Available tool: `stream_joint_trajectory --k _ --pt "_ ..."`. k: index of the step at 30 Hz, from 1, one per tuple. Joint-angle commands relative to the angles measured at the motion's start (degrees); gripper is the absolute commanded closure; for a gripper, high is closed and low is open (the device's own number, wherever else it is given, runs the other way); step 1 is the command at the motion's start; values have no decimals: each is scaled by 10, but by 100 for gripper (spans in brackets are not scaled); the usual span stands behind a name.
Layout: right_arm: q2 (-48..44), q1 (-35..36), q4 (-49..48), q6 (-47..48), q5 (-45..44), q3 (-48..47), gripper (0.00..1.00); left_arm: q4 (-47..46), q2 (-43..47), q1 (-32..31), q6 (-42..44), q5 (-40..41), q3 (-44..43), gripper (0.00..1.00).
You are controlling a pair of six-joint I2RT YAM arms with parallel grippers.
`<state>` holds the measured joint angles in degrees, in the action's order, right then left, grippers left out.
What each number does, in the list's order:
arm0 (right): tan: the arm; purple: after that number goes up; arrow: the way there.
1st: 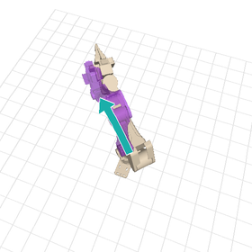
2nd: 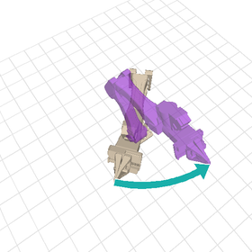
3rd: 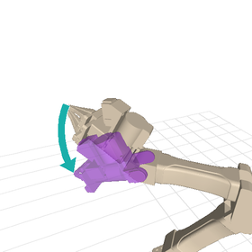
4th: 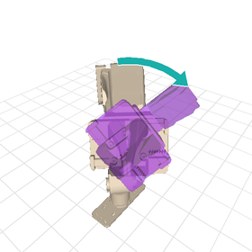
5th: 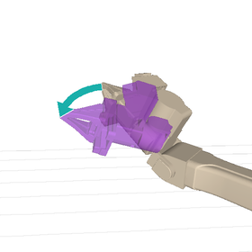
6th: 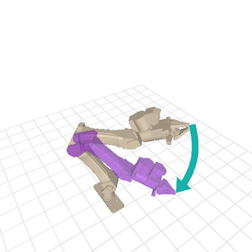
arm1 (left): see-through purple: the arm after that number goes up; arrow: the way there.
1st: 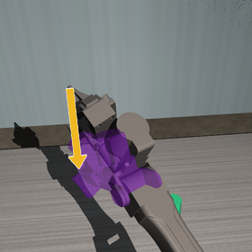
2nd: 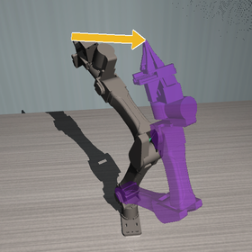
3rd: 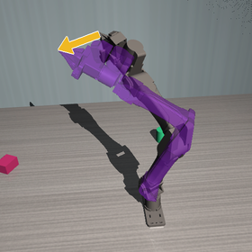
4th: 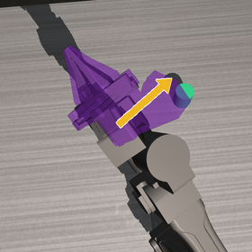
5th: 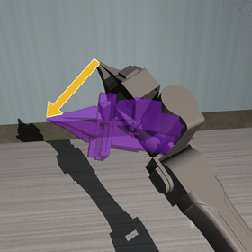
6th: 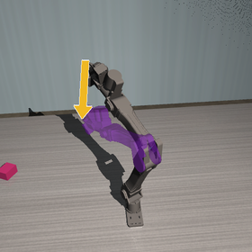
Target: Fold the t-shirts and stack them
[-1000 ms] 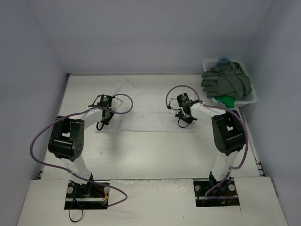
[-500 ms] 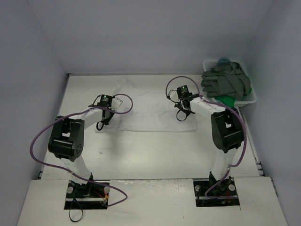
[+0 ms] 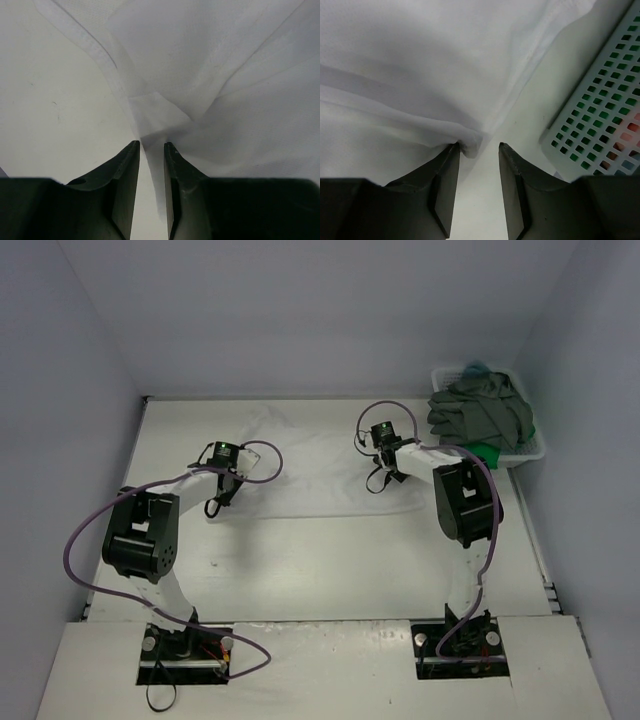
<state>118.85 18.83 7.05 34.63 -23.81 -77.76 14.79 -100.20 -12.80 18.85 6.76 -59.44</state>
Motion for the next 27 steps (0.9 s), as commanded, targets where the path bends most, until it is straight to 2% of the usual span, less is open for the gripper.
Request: stream_joint_trajectory --k 1,10,18,27 --pt "-7 0 2 -17 -47 -22 66 3 34 0 7 15 -19 79" --pt "-25 -5 15 -32 -38 -64 64 24 30 0 1 20 -66 78" --pt "3 -20 20 -37 -18 -121 64 53 14 8 -7 17 -151 78" --pt "82 -74 19 -33 81 -218 64 83 -56 28 -23 0 -270 78"
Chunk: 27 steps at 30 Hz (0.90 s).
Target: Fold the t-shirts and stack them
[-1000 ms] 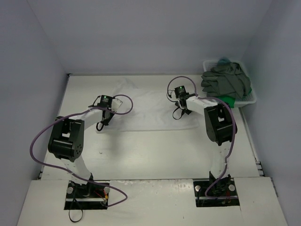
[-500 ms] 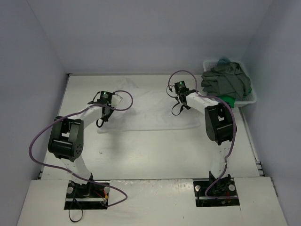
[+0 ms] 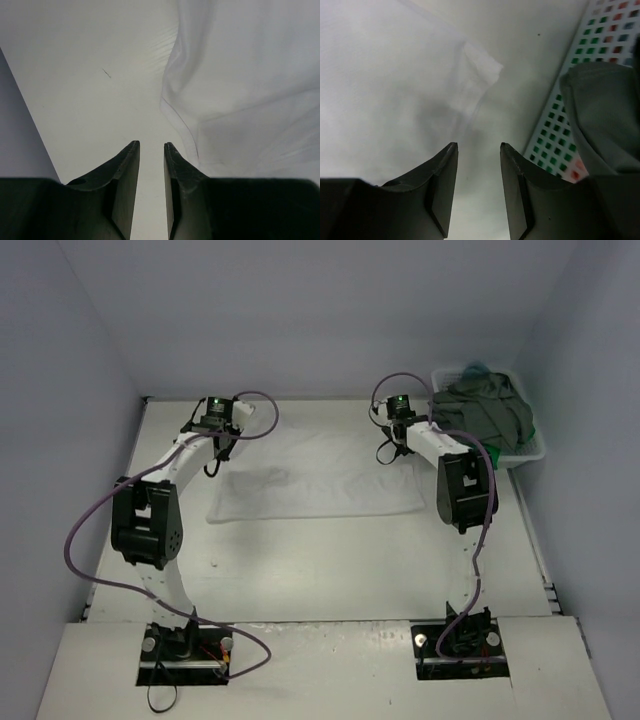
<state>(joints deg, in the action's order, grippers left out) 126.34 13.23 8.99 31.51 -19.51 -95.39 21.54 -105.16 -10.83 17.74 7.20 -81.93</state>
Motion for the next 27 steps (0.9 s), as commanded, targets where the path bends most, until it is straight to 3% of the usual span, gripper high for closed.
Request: stream_joint_trajectory --k 1,7,27 --pt "12 -23 0 -1 50 -50 63 19 -19 13 -15 -6 -65 79" --pt "44 -49 0 3 108 -105 64 39 -60 28 -28 -27 -132 78" --pt "91 -95 24 -18 260 -206 63 39 -88 29 -24 -22 -161 79"
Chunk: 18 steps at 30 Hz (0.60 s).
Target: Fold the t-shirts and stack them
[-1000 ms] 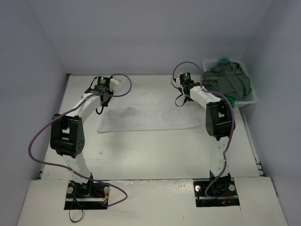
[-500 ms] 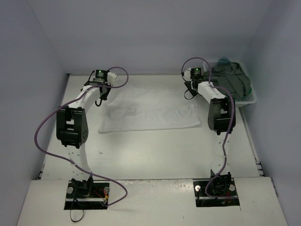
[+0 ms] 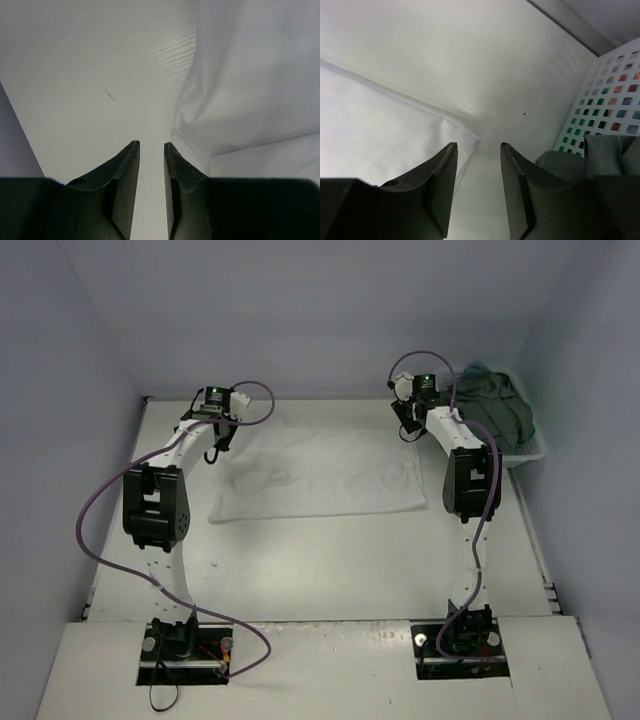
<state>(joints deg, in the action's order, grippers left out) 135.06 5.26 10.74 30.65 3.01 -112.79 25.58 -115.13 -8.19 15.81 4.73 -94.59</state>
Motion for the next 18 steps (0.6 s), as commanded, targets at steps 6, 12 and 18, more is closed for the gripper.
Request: stream_joint_trajectory --k 6,12,18 --pt "35 -30 37 -10 75 -67 62 0 6 4 -4 3 -35 79" --pt "50 -40 53 -9 101 -83 62 2 1 4 -5 2 -39 78" --pt "56 -50 59 -15 137 -95 61 3 -3 4 -5 4 -45 79"
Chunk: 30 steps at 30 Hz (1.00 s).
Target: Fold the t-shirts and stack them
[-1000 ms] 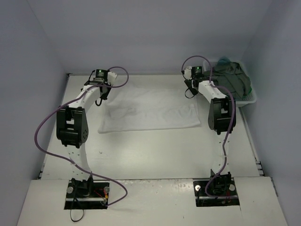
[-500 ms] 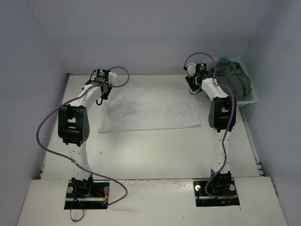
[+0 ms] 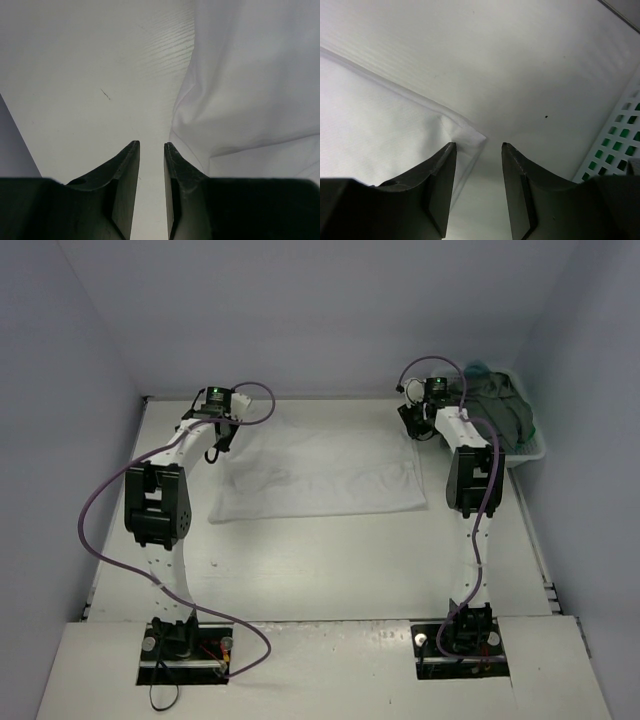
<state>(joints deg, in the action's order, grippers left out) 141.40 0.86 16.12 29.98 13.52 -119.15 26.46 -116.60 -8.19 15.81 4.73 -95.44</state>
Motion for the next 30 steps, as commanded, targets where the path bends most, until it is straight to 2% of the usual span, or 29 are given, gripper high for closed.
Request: stream_joint_trajectory --k 1,30 --pt "-7 -6 6 -14 42 -32 61 -4 12 4 -6 4 -37 79" --pt "26 -31 26 10 99 -33 61 11 -13 2 -6 11 -62 79"
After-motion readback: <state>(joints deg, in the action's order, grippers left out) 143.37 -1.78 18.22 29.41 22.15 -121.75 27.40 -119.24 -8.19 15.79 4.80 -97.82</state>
